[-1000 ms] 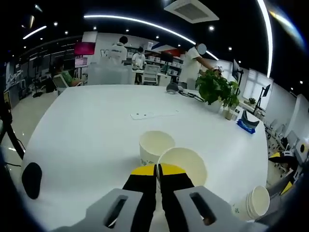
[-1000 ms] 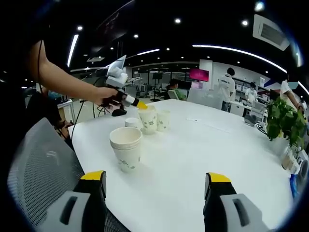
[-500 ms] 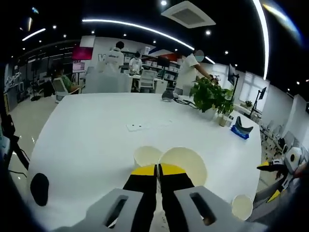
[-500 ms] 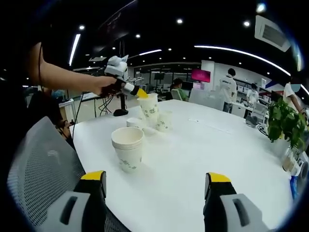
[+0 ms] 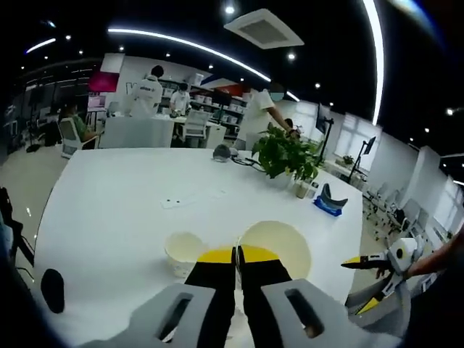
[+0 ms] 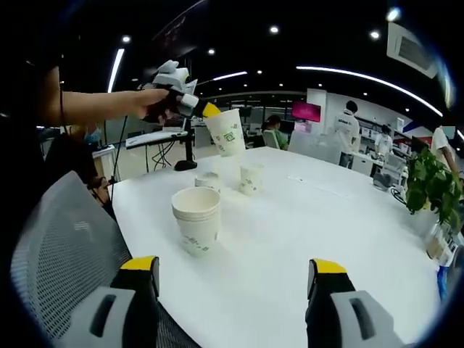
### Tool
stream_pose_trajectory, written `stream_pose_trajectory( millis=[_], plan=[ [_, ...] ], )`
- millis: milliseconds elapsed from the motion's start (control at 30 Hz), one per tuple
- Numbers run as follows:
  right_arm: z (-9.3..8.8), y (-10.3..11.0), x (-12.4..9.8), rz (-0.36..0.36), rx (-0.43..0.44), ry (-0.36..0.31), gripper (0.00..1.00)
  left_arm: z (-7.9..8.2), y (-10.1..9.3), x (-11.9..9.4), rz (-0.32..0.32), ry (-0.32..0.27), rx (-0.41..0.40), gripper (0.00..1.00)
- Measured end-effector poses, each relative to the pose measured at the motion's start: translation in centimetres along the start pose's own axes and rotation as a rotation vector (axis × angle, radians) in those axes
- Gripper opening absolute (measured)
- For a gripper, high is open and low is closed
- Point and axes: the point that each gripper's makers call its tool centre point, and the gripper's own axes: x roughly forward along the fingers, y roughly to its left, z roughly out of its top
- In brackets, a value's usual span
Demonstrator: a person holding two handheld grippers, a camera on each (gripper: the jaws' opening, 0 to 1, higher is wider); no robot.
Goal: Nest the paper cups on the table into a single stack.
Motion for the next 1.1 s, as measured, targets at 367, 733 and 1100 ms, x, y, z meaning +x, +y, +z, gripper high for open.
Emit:
stream_pose_trajectory(
  millis=[367,733,1100],
  plan=[
    [-0.1,0.0,0.0,-0.001,-0.011,0.013,0.85,-1.8,-3.9,-0.9,-0.114,0.089,0.016,0.0],
    [-0.3,0.3,0.0,0.008,-0.022,0.024,0.85,-4.3,-9.1,-1.5,-0.242,0.173,0.063,0.0],
    [-0.5,0.0,0.0,-0.003,-0.019,0.031,0.84,-8.6,-9.8,0.0,-0.256,0.305,0.127,0.0]
  ],
)
